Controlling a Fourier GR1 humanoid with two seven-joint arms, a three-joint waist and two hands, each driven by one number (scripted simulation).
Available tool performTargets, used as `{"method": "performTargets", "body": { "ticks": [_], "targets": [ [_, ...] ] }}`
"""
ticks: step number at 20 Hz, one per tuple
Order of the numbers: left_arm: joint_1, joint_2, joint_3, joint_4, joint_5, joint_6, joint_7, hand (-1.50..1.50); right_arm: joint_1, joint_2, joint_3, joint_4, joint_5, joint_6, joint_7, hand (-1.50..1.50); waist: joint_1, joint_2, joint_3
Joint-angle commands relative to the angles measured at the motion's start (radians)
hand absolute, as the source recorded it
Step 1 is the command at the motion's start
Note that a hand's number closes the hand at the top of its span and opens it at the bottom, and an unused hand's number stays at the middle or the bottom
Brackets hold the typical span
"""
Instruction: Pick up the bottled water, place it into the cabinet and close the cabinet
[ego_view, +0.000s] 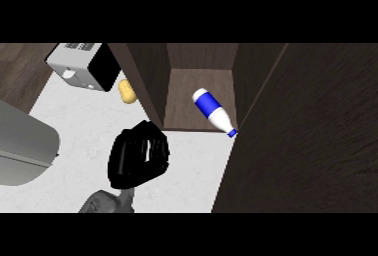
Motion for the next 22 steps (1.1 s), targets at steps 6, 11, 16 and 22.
{"method": "performTargets", "body": {
  "ticks": [6, 11, 16, 22],
  "targets": [
    [0.387, 0.132, -0.080, -0.366, -0.008, -0.006, -0.016, 1.50, -0.109, 0.000, 0.161, -0.138, -0.008, 0.123, 0.158, 1.50, 0.003, 0.003, -0.004],
    [0.569, 0.244, -0.049, -0.527, 0.012, -0.057, -0.061, 1.50, -0.190, 0.093, 0.187, -0.078, 0.006, 0.114, 0.212, 1.50, 0.008, 0.004, -0.004],
    [0.645, 0.274, -0.024, -0.589, 0.016, -0.071, -0.090, 1.50, -0.318, 0.213, 0.185, -0.025, 0.034, 0.091, 0.316, 1.50, -0.001, 0.006, -0.005],
    [0.757, 0.348, 0.086, -0.606, 0.101, -0.169, -0.145, 1.50, -0.525, 0.405, 0.158, 0.059, 0.135, 0.053, 0.517, 1.50, -0.013, 0.005, -0.006]
  ]
}}
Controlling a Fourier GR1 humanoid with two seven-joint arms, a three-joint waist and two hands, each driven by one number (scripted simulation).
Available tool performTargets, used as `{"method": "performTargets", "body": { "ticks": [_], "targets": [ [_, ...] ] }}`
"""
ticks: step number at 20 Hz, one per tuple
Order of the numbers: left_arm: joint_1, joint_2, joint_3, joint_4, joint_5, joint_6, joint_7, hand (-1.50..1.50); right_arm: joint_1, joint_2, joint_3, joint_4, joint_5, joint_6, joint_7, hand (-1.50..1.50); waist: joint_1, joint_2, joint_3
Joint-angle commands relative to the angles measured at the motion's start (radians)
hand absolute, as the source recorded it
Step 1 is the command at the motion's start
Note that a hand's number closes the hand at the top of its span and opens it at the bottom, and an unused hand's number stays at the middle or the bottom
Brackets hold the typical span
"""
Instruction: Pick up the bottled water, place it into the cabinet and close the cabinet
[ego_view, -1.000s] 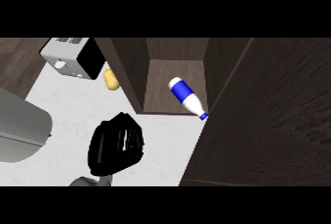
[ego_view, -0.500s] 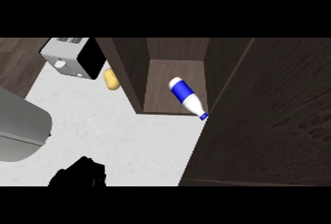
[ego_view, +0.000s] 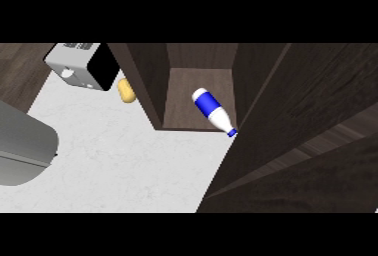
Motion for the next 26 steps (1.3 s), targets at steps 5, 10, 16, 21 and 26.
{"method": "performTargets", "body": {
  "ticks": [5, 10, 16, 21, 26],
  "targets": [
    [0.199, 0.087, 0.068, -0.153, 0.055, -0.071, -0.030, 1.50, -0.339, 0.285, -0.144, 0.268, -0.019, -0.048, 0.138, 1.50, 0.011, 0.008, 0.003],
    [0.267, 0.134, 0.215, -0.103, 0.172, -0.205, -0.093, 1.50, -0.404, 0.289, -0.287, 0.412, -0.105, -0.009, 0.068, 1.50, 0.003, 0.010, 0.003],
    [0.302, 0.118, 0.257, -0.026, 0.168, -0.290, -0.139, 1.50, -0.514, 0.291, -0.408, 0.606, -0.192, 0.056, -0.011, 1.50, -0.003, 0.009, 0.003],
    [0.319, 0.128, 0.313, 0.006, 0.201, -0.366, -0.163, 1.50, -0.629, 0.285, -0.591, 0.825, -0.265, 0.205, -0.077, 1.50, 0.000, 0.012, 0.003],
    [0.380, 0.148, 0.377, -0.012, 0.231, -0.425, -0.152, 1.50, -0.657, 0.291, -0.634, 1.005, -0.280, 0.263, -0.184, 1.50, -0.001, 0.011, 0.004]
  ]
}}
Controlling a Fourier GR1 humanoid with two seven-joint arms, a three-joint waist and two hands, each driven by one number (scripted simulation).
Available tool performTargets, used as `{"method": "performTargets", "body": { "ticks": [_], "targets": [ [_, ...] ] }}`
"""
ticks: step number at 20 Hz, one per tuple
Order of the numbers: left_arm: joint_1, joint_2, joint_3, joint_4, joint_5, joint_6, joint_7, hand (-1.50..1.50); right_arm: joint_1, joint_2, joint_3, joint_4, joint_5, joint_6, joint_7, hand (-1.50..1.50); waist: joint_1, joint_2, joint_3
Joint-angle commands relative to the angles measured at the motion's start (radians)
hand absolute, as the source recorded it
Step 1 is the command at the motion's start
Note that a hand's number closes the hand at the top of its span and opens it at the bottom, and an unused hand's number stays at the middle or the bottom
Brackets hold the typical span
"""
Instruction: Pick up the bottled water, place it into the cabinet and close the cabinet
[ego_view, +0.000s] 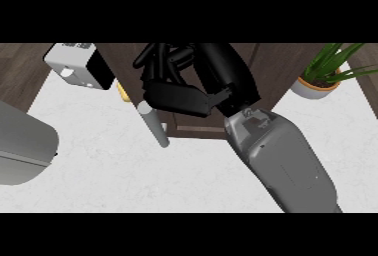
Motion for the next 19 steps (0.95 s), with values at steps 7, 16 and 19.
{"method": "performTargets", "body": {
  "ticks": [7, 16, 19],
  "targets": [
    [-0.005, -0.009, 0.040, -0.013, 0.013, -0.031, 0.034, 1.50, -0.067, -0.022, -0.096, 0.358, -0.028, 0.080, -0.199, 1.50, 0.004, 0.006, 0.000],
    [-0.066, -0.004, 0.039, 0.007, 0.034, -0.043, 0.060, 1.50, -0.117, -0.037, -0.097, 0.509, -0.019, 0.049, -0.274, 1.50, 0.020, 0.019, -0.002],
    [-0.076, 0.008, 0.054, -0.044, 0.058, -0.009, 0.097, 1.50, -0.141, -0.032, -0.105, 0.517, -0.026, 0.039, -0.265, 1.50, 0.012, 0.017, -0.001]
  ]
}}
